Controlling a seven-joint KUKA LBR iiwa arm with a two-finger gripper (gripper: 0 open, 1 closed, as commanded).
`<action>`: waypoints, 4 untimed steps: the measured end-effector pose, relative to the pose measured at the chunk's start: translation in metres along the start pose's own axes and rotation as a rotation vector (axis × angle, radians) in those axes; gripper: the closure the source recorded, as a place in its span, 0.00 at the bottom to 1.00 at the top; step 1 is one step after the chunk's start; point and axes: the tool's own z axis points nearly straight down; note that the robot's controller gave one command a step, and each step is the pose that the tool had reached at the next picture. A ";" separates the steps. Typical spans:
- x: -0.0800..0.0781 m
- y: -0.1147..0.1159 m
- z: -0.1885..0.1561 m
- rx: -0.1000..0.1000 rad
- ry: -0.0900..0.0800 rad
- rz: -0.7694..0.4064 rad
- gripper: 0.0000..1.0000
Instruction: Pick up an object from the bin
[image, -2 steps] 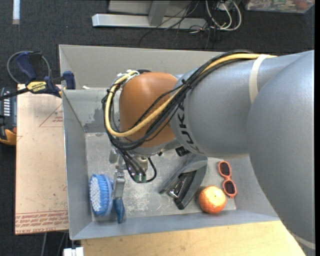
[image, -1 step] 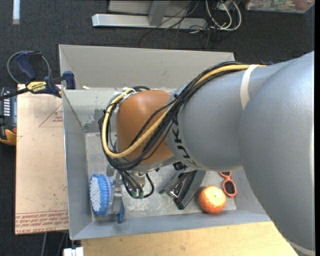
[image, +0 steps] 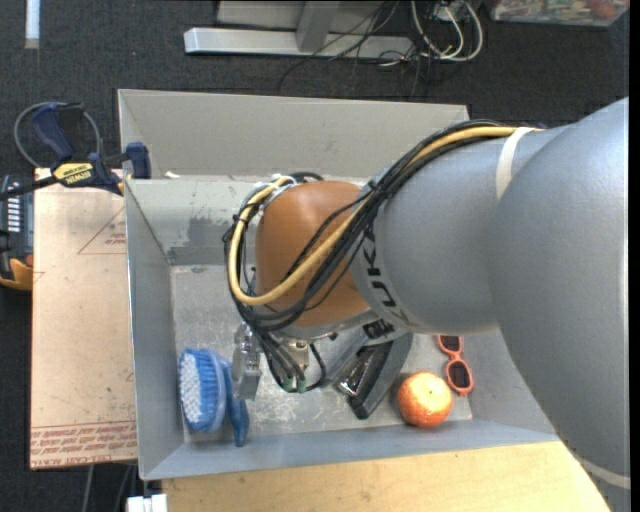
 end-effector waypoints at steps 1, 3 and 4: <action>0.000 0.000 0.000 0.000 0.000 0.000 1.00; -0.012 -0.004 0.029 -0.001 -0.001 -0.199 1.00; -0.051 0.035 -0.026 -0.003 -0.004 -0.265 1.00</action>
Offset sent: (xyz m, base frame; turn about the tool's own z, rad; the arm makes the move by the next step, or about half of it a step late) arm 0.0145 -0.0015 -0.0251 -0.1826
